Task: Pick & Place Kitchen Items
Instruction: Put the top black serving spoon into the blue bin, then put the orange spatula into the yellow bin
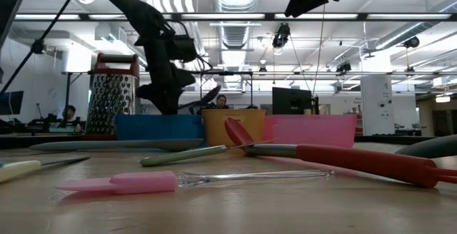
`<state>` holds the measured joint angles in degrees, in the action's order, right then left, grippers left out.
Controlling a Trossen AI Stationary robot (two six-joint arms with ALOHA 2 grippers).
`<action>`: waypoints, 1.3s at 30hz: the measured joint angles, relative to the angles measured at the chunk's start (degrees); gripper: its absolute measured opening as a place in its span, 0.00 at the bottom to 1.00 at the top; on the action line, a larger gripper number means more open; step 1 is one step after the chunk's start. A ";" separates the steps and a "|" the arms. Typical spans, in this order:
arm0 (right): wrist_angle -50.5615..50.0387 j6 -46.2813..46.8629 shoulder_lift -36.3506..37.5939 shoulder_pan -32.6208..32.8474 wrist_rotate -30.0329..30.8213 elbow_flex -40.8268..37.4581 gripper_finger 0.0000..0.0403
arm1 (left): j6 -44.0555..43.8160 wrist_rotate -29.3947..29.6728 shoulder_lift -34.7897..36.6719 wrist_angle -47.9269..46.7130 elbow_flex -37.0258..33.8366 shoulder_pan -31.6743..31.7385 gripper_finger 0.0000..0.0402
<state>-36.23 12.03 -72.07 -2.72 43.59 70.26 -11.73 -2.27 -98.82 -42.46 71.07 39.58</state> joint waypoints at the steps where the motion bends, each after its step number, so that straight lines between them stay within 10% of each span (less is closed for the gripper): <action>1: 0.05 0.00 0.00 0.00 0.00 0.00 0.35 | 0.00 0.01 -0.57 0.01 0.00 0.01 0.20; 16: 0.02 0.00 0.00 -0.11 0.00 -0.11 0.27 | 0.78 -0.28 -5.31 0.41 1.05 0.06 0.20; 26: 0.00 0.00 0.00 -0.13 -0.02 -0.22 0.26 | 4.57 -1.24 -5.23 -1.20 3.11 0.06 0.57; 39: -0.39 0.00 0.00 -0.11 -0.02 -0.22 0.37 | 3.95 -1.18 -5.16 -19.97 16.89 0.08 0.60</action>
<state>-36.61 12.03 -72.07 -2.83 43.57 70.04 -7.77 -3.45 -103.98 -62.43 87.96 39.66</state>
